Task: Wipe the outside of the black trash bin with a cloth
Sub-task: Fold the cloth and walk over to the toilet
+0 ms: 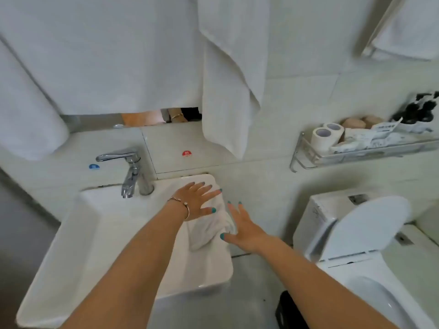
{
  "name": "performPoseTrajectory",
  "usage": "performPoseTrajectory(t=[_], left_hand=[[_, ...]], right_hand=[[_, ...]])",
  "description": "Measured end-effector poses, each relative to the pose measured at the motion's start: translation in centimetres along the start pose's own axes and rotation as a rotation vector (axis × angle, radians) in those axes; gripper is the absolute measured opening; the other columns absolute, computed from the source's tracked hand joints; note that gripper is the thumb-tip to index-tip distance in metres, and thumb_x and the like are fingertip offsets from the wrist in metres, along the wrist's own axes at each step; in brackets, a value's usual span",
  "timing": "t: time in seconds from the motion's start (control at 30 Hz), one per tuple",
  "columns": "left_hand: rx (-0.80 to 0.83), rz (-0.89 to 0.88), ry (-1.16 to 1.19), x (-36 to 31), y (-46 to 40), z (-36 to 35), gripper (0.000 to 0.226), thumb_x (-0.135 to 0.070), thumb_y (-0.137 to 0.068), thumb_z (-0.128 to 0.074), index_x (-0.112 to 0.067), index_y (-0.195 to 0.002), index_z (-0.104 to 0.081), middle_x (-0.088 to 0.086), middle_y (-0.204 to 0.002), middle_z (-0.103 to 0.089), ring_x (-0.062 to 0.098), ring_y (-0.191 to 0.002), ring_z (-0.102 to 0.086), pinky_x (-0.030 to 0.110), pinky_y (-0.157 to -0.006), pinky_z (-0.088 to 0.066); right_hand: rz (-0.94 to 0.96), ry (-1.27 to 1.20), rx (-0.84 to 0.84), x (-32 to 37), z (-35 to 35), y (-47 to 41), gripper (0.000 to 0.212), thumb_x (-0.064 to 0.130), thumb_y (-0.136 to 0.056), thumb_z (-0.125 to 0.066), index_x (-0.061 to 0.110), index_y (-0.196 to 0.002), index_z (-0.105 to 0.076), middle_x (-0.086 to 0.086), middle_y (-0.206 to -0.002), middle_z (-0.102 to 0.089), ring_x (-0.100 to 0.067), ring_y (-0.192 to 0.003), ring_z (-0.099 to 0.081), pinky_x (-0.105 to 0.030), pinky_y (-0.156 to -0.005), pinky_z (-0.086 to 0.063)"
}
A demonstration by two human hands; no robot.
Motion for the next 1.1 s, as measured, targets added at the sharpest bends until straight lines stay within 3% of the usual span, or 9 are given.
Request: performPoseTrajectory(t=[0.13,0.3,0.4,0.63,0.8,0.97,1.1], left_hand=[[0.013,-0.028,0.041,0.6,-2.3,-1.1,0.063,-0.067,-0.092,-0.011,-0.046,-0.145,0.016,-0.002,-0.161,-0.001,0.019,-0.148,0.000,0.039,-0.120,-0.004],[0.066,-0.025,0.095,1.9,-5.4,-3.0,0.064,-0.068,-0.091,-0.013,-0.047,-0.146,0.012,0.007,-0.144,-0.041,0.026,-0.136,-0.032,0.045,-0.115,-0.017],[0.111,-0.053,0.165,2.0,-6.8,-3.4,0.067,-0.070,-0.089,-0.017,-0.048,-0.145,0.010,0.009,-0.143,-0.040,0.028,-0.131,-0.037,0.048,-0.111,-0.026],[0.206,-0.044,0.456,3.0,-9.1,-3.2,0.085,-0.072,-0.079,-0.049,-0.042,-0.146,-0.008,0.008,-0.145,-0.027,0.031,-0.131,-0.036,0.049,-0.104,-0.036],[0.096,-0.041,0.728,2.8,-9.9,-3.6,0.077,-0.047,-0.069,-0.079,-0.033,-0.132,-0.036,0.002,-0.124,-0.033,0.026,-0.117,-0.044,0.038,-0.099,-0.039],[-0.006,-0.057,0.850,2.6,-10.1,-4.0,0.067,-0.035,-0.061,-0.087,-0.028,-0.114,-0.046,-0.001,-0.115,-0.043,0.020,-0.103,-0.050,0.029,-0.088,-0.041],[-0.037,-0.083,0.927,2.5,-9.9,-4.2,0.061,-0.029,-0.061,-0.088,-0.027,-0.107,-0.048,0.001,-0.112,-0.049,0.019,-0.099,-0.050,0.026,-0.081,-0.038]], right_hand=[[-0.105,-0.100,-0.061,0.3,-3.0,-1.0,0.094,0.046,-0.091,-0.058,0.034,-0.151,0.014,-0.001,-0.158,0.026,-0.022,-0.145,-0.024,-0.036,-0.108,-0.030],[-0.179,-0.274,-0.284,0.0,-6.4,-2.3,0.094,0.035,-0.091,-0.062,0.035,-0.150,0.012,0.005,-0.155,0.031,-0.018,-0.139,-0.036,-0.028,-0.104,-0.035],[-0.183,-0.350,-0.426,0.7,-7.4,-3.2,0.100,0.027,-0.087,-0.069,0.039,-0.149,0.009,0.014,-0.151,0.033,-0.017,-0.133,-0.043,-0.028,-0.099,-0.043],[-0.352,-0.333,-0.503,1.5,-6.2,-4.6,0.086,0.032,-0.088,-0.066,0.033,-0.152,-0.008,-0.003,-0.157,0.006,-0.021,-0.123,-0.051,-0.030,-0.097,-0.041],[-0.458,-0.546,-0.644,2.3,-5.9,-5.3,0.098,0.024,-0.080,-0.076,0.034,-0.152,-0.010,-0.003,-0.160,0.010,-0.022,-0.140,-0.030,-0.027,-0.102,-0.034],[-0.543,-0.513,-0.526,1.9,-5.9,-6.6,0.099,0.037,-0.076,-0.078,0.039,-0.150,-0.013,-0.006,-0.161,0.005,-0.024,-0.138,-0.036,-0.033,-0.102,-0.038],[-0.498,-0.402,-0.535,1.5,-6.9,-7.2,0.080,0.033,-0.085,-0.068,0.034,-0.149,-0.022,-0.004,-0.162,-0.005,-0.018,-0.143,-0.028,-0.031,-0.104,-0.035]])
Point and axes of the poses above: each hand's wrist, its own y-axis away from the middle knuckle, its own z-axis out of the back of the hand, x = y × z, the point moved 1 cm from there along -y, towards the middle knuckle
